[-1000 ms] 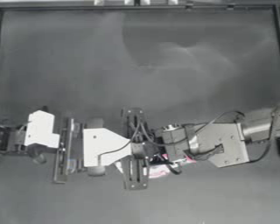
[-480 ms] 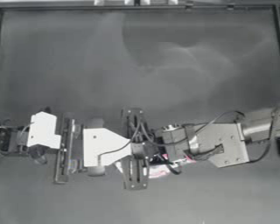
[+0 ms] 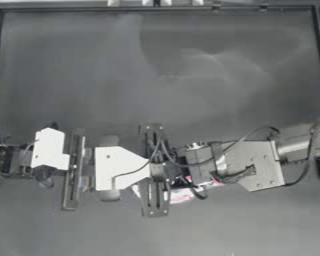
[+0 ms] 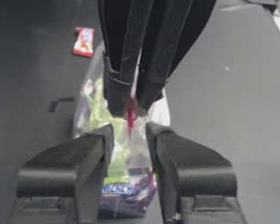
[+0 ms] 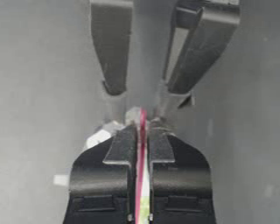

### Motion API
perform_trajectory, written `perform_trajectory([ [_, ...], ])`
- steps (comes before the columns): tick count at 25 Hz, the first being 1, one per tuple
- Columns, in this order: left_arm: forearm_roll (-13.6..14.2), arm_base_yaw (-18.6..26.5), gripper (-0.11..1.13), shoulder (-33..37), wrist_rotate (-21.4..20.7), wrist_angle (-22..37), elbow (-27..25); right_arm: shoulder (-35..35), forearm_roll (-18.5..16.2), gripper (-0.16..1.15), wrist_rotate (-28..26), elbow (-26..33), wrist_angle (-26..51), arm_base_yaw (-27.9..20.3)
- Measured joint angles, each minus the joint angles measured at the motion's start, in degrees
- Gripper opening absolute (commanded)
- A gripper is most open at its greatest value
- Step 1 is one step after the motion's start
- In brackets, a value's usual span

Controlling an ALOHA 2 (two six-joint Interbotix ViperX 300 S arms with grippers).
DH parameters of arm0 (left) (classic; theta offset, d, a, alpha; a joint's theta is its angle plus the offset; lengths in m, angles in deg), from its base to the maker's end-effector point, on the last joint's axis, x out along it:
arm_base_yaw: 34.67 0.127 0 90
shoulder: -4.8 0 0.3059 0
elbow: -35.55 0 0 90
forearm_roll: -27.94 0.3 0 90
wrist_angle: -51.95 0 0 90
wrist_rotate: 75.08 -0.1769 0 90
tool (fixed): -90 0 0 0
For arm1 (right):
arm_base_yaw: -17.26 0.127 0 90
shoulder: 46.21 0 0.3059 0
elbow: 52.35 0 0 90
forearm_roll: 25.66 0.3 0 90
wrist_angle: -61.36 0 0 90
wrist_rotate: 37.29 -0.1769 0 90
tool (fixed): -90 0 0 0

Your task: Put candy in bag

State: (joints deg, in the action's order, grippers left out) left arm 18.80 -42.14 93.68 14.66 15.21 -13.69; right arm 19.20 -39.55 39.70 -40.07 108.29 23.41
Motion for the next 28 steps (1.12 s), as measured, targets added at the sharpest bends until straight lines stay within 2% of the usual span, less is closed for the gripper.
perform_trajectory([
  [18, 0.0, 0.0, 0.69, 0.0, 0.0, -1.05, 0.0, 0.0, 0.09, 0.26, 0.0, -0.35, -0.53, -0.09],
  [28, 0.0, 0.0, 0.46, 0.0, 0.0, -1.05, 0.0, 0.0, 0.09, 0.26, 0.0, -0.35, -0.62, -0.09],
])
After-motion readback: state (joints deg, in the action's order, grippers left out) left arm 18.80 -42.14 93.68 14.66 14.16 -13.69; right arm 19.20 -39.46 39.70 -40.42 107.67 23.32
